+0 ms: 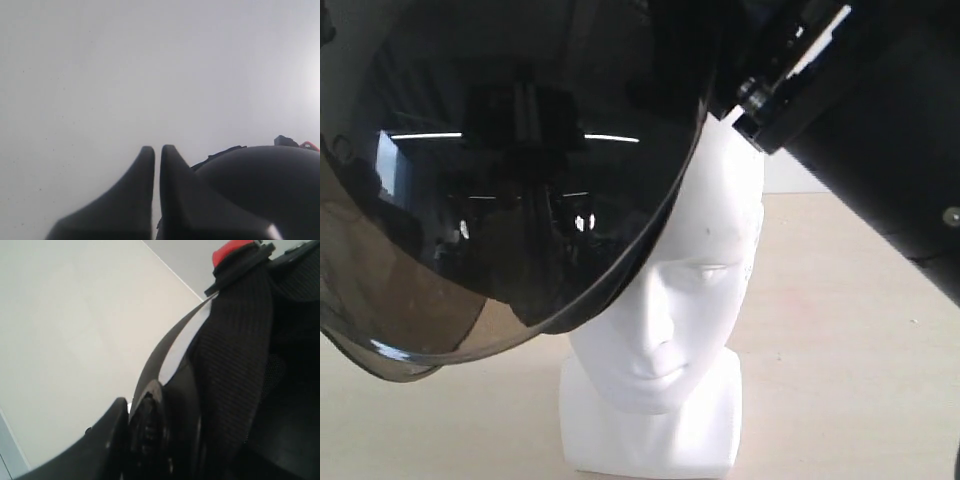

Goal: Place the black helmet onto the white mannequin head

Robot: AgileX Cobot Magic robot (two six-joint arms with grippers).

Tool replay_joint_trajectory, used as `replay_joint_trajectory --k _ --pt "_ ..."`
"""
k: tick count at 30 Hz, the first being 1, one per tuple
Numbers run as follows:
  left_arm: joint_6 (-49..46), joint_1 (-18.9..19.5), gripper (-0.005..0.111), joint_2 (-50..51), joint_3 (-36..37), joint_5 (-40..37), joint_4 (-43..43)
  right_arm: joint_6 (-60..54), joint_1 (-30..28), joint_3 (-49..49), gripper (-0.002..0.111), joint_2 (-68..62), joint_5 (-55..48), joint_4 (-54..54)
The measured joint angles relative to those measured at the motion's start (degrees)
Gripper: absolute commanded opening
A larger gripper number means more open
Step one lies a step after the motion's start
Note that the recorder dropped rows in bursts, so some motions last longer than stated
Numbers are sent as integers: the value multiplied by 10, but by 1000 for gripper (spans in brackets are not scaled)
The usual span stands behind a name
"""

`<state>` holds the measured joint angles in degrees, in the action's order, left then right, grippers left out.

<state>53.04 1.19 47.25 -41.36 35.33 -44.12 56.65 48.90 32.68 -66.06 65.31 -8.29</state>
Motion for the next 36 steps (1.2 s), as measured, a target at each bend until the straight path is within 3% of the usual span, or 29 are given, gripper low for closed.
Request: replay_joint_trajectory --k 12,27,36 --pt "83 1 4 40 -9 63 -97 -38 2 -48 0 26 15 30" --pt "88 1 4 80 -9 219 -150 -126 8 -108 0 35 41 133" --pt "69 1 4 94 -9 253 -176 -138 8 -110 0 35 42 157"
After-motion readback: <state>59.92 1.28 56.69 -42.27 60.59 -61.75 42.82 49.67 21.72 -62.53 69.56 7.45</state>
